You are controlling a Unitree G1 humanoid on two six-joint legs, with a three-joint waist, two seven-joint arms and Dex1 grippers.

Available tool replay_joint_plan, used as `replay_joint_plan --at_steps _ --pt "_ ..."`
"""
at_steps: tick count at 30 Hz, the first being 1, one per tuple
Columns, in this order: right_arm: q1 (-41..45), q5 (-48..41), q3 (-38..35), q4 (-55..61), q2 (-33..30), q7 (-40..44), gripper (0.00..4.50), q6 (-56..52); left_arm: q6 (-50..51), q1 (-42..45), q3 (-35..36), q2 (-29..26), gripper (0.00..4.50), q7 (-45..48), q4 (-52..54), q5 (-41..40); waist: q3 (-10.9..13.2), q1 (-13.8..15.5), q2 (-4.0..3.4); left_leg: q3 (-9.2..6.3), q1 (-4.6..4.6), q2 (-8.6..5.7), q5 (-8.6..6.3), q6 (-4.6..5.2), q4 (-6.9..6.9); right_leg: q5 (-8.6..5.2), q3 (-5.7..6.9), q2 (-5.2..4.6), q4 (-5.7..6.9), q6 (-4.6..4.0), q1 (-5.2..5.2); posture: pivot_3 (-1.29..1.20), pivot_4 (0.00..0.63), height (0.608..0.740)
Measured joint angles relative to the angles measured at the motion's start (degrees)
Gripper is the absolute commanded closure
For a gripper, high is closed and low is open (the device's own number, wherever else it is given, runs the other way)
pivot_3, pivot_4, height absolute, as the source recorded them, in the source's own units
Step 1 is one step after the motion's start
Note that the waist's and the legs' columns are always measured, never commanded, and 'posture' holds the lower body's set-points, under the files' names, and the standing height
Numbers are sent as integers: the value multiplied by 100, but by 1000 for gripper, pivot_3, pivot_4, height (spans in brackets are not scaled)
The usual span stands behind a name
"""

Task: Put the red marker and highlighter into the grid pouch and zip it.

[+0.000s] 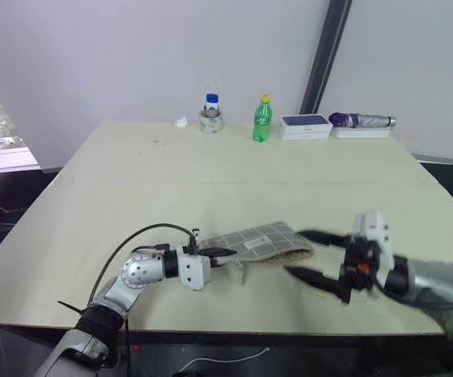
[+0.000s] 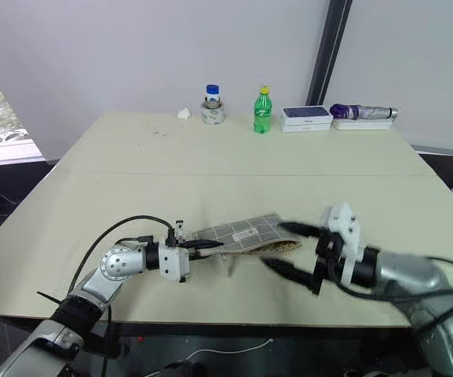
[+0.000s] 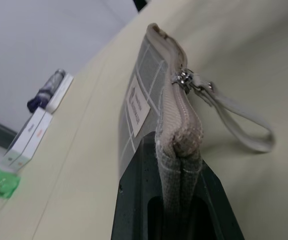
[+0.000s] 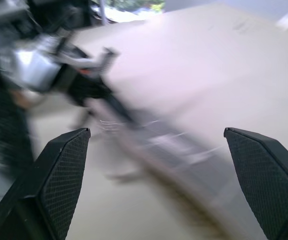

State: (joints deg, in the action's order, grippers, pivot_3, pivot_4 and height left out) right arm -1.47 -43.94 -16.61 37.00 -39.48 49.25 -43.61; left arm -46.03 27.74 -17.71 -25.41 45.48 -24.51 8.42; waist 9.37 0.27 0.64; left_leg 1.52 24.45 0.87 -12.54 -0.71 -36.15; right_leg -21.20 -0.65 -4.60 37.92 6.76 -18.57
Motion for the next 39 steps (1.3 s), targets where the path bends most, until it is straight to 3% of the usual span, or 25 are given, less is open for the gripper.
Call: replay_joint_plan --at_steps 6,9,11,17,23,26,33,39 --pt "-542 447 1144 13 435 -489 46 136 -177 384 -42 182 4500 -368 -509 353 0 -7 -1 9 -2 -2 -1 1 -1 0 -3 3 11 1 -12 0 150 740" --pt "-131 1593 2242 -204 517 -894 46 607 -211 414 -92 270 4500 -550 -578 478 0 -47 -1 9 3 -2 0 0 2 0 -4 6 15 1 -22 0 150 740" --pt "302 1986 2588 -472 813 -1239 46 652 -293 455 -117 286 4500 -735 -578 643 1 -81 1 9 5 -3 2 -2 1 0 -4 6 16 1 -24 0 150 740" --pt "647 2246 2736 -1094 1193 -1572 46 640 -456 712 -116 285 4500 -1323 -612 1101 4 -11 5 10 6 -5 1 -2 1 0 -1 5 12 2 -21 0 150 740" --pt "971 1843 2276 -1392 1801 -1802 46 466 -451 711 -187 318 4500 -1406 -643 1134 4 -5 4 10 6 -2 2 -4 3 0 -2 8 18 1 -25 0 150 740" --pt "971 1659 2177 -1470 1992 -1857 935 318 -431 662 -192 324 4500 -1449 -640 1142 4 7 4 10 7 -3 2 -4 5 0 -2 7 17 1 -25 0 150 740" --pt "857 1574 2195 -1466 1955 -1891 4440 202 -377 627 -237 359 4500 -1469 -576 1174 4 17 4 11 7 -3 2 -3 5 0 -2 6 17 1 -26 0 150 740" --pt "609 1695 2053 -1435 1032 -1525 4440 370 -339 578 -320 297 4500 -1438 -561 1157 4 34 3 12 7 -5 2 -3 4 0 -3 4 16 1 -25 0 150 740"
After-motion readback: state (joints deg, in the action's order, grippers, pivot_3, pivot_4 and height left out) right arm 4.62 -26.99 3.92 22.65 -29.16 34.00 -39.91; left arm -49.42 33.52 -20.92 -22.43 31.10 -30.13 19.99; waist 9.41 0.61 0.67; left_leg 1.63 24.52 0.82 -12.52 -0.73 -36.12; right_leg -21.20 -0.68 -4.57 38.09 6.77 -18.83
